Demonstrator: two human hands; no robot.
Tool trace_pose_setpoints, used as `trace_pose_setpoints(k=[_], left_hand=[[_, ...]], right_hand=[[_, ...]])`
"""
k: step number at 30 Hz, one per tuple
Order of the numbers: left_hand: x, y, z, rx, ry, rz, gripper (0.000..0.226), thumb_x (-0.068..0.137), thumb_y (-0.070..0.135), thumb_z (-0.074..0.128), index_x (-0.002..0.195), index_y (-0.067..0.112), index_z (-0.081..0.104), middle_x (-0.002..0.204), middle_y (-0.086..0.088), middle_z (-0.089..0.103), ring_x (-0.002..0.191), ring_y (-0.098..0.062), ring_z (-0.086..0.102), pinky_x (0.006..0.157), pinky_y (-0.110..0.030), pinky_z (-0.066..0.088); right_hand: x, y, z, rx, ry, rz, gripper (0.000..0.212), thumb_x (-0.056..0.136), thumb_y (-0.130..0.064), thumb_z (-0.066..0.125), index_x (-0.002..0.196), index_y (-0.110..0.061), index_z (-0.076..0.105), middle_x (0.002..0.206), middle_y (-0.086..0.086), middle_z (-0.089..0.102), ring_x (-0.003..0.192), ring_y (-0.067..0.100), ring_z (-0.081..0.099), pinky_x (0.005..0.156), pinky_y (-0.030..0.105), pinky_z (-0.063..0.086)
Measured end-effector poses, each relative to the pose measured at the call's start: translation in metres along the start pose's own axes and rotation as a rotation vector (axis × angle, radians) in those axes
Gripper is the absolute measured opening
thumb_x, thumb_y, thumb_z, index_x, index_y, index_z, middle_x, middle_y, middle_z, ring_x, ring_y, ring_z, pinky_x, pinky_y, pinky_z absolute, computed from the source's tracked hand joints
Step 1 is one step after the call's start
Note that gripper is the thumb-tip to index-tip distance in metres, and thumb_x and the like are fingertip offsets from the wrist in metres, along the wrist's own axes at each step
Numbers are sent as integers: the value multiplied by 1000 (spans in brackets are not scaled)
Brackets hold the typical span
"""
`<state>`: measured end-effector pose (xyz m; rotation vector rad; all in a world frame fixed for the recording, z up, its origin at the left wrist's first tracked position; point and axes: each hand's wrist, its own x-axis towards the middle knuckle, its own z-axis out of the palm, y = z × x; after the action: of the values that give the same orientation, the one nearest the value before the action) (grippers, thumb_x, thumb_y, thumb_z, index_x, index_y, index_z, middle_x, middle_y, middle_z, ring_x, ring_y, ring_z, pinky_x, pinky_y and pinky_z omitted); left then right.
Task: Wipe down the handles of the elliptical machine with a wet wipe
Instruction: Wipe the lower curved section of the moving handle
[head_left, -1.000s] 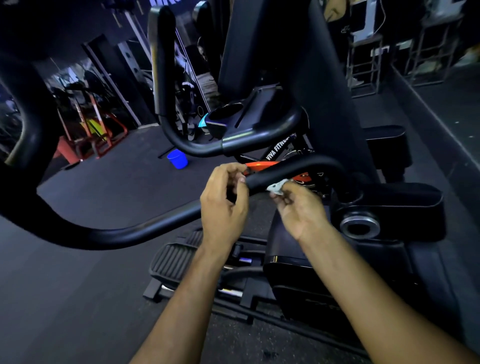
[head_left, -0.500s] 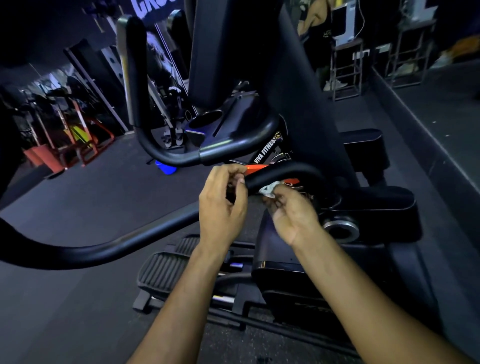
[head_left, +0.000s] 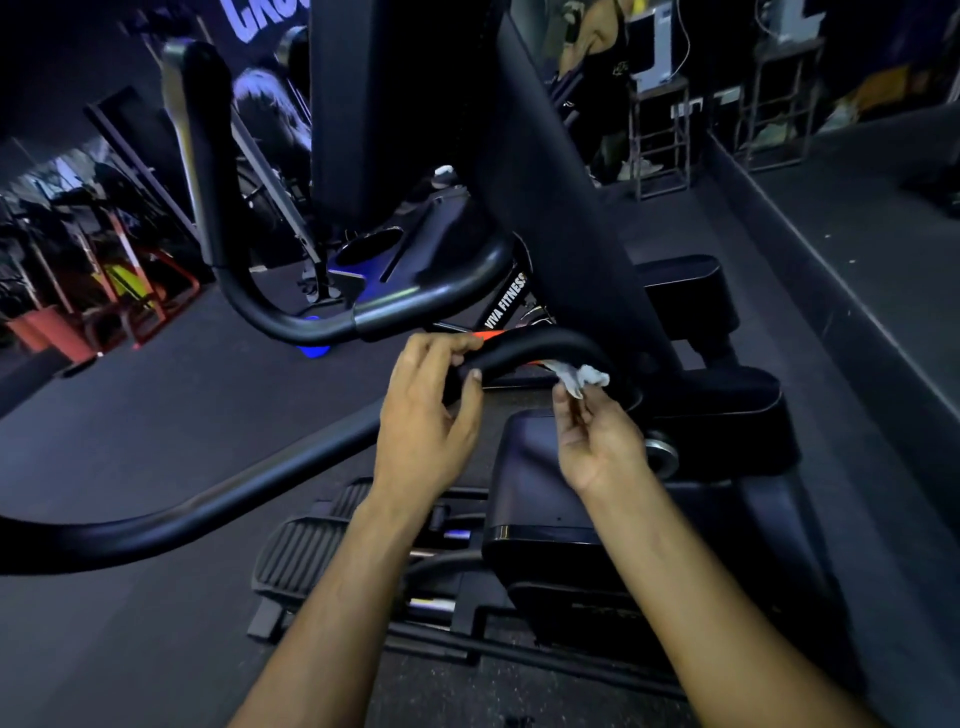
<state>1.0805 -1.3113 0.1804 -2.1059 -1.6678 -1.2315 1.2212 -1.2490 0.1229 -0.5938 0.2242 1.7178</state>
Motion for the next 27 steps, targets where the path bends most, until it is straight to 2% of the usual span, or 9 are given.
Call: trace_pose_setpoints(k=[6,8,11,13,16,19,22,25,27], left_hand=[[0,-3,0,18,-25,8,22,96,11,60,116,7,67,112,-5,60,107,-21,58,100,-34,47],[0,-2,0,9,-24,-3,22,96,10,60,116,8,67,112,-4,60,107,-18,58,99,-29,46],[2,0,-1,-2,-20,-27,22,95,11,60,116,10,68,111,-2,60,105,-14,58,97,-26,45],[3,1,-2,-11,-25,-43,23,95,13,60,116,11,68,111,-1,60,104,-14,58,97,-26,45],[1,2,-4,-30,-36,-38,23,95,13,61,116,10,68,112,0,59,104,-12,58,97,-23,45],[0,1,-6,-43,-37,-35,23,95,11,61,117,8,67,113,-1,60,106,-11,58,98,-22,45],[-2,0,-5,-56,-41,-39,25,95,9,62,120,10,66,114,-1,60,107,-12,59,98,-23,45],[-2,1,-7,-49,-58,-47,27,97,8,64,123,12,65,115,1,59,109,-12,58,95,-18,44],[-3,2,-12,-54,-88,-35,29,97,6,64,125,13,64,116,2,58,109,-11,58,90,-8,41]], right_hand=[[-2,-10,-26,-114,32,-95,15,102,-1,53,93,1,65,82,11,70,67,18,66,53,22,58],[-1,-18,-29,-306,-23,-348,14,100,-1,56,95,-4,69,80,7,72,69,19,67,60,26,58],[10,-34,-32,-705,-27,-788,16,93,-8,67,91,-23,73,91,5,76,84,22,71,78,36,59],[21,-38,-36,-889,46,-916,25,87,-11,70,86,-35,68,96,6,73,86,21,72,84,45,59],[34,-30,-39,-1019,88,-1005,28,82,-15,68,79,-41,60,91,5,67,79,23,67,77,52,56],[36,-25,-36,-1050,70,-1070,20,82,-14,66,86,-33,64,92,1,63,77,24,65,74,52,55],[32,-16,-33,-1104,4,-1153,14,84,-3,67,94,-13,68,96,1,60,80,24,64,74,48,55],[27,-5,-23,-1134,-74,-1251,17,82,-1,69,95,-12,66,88,0,58,77,22,60,70,35,52],[26,-3,-22,-1099,-47,-1265,16,84,-2,72,95,-13,67,84,-1,60,74,15,58,69,27,49]])
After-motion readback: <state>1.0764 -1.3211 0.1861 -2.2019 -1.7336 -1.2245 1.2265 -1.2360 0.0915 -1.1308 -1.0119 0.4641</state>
